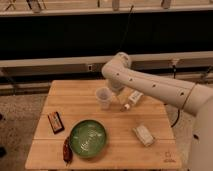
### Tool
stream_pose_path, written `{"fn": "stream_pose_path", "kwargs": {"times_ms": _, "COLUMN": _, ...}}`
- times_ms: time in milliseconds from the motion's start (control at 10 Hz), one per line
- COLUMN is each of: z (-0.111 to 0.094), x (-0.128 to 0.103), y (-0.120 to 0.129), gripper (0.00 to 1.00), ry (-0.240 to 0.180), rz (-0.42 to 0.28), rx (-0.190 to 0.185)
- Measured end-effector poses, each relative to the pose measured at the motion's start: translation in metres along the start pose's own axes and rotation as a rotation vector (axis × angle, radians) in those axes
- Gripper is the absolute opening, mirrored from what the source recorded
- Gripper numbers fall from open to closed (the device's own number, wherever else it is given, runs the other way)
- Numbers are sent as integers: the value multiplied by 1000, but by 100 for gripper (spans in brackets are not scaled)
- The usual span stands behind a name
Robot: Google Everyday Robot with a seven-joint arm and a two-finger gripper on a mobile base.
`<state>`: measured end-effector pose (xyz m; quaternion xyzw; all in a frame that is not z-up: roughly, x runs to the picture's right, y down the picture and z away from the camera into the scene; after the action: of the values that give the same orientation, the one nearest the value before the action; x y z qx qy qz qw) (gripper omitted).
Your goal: Pick up the ceramic cup
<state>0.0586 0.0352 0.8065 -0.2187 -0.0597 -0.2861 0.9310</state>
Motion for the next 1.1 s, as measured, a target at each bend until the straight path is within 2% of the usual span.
{"fn": "stream_pose_path", "kwargs": {"times_ms": 600, "z": 18, "x": -17, "y": -5, "gripper": 80, "ry": -18, "rz": -53, "rx": 0}}
{"fn": "stream_pose_path", "kwargs": {"times_ms": 1100, "z": 25, "x": -20, "y": -7, "gripper": 80, "ry": -24, "rz": -71, "rx": 0}}
